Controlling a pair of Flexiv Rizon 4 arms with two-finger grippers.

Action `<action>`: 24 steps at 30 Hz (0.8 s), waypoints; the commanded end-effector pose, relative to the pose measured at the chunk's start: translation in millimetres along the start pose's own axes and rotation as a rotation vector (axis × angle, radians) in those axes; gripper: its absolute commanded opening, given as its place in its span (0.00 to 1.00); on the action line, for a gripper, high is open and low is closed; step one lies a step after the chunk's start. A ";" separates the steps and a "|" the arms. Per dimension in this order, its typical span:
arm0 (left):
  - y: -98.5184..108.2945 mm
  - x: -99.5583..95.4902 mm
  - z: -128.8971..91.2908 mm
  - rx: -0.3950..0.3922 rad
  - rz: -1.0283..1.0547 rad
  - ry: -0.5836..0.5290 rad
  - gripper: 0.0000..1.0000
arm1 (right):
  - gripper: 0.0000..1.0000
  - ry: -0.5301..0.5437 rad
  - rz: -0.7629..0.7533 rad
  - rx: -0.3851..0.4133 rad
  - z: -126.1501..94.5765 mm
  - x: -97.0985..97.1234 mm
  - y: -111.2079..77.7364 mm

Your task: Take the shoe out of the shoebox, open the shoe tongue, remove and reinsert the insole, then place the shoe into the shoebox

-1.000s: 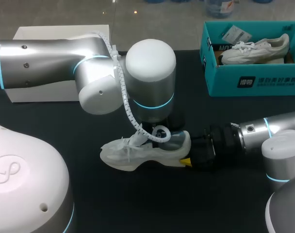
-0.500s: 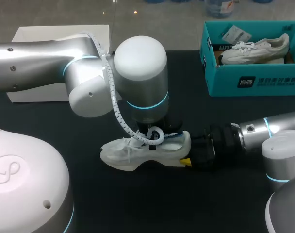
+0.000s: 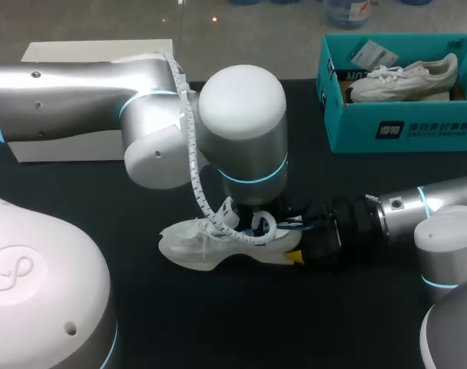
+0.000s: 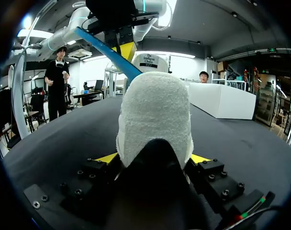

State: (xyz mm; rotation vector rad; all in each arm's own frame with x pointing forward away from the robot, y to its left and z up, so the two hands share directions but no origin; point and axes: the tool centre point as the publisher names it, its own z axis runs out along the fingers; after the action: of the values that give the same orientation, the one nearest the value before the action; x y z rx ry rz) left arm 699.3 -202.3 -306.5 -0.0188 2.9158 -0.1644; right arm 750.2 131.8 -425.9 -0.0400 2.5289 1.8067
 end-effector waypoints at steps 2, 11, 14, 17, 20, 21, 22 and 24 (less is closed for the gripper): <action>-7.7 -1.2 -10.9 -0.001 -0.004 -0.004 0.00 | 0.00 -0.001 0.001 0.003 4.1 2.1 -3.1; -11.3 -8.8 -43.6 0.074 -0.058 0.080 0.00 | 0.00 -0.001 0.001 0.003 4.1 2.1 -3.1; -13.2 -12.1 -58.2 0.101 -0.076 0.104 0.00 | 0.00 -0.001 0.001 0.003 4.1 2.1 -3.1; -13.4 -13.1 -62.7 0.110 -0.080 0.108 0.00 | 0.00 -0.001 0.001 0.003 4.1 2.1 -3.1; -12.9 -13.3 -56.5 0.097 -0.082 0.110 0.00 | 0.00 -0.001 0.001 0.003 4.1 2.1 -3.1; -12.7 -13.1 -53.2 0.089 -0.083 0.112 0.00 | 0.00 -0.001 0.001 0.003 4.1 2.1 -3.1; -12.0 -12.6 -50.6 0.082 -0.084 0.116 0.00 | 0.00 -0.001 0.001 0.003 4.1 2.1 -3.1; -10.6 -10.8 -47.0 0.077 -0.084 0.122 0.00 | 0.00 -0.001 0.001 0.003 4.1 2.1 -3.1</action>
State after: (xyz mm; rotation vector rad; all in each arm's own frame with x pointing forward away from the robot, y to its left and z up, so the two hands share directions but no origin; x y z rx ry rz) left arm 699.0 -206.0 -250.4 -0.1264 3.0277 -0.2968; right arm 750.2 132.3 -425.6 -0.0404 2.5285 1.8074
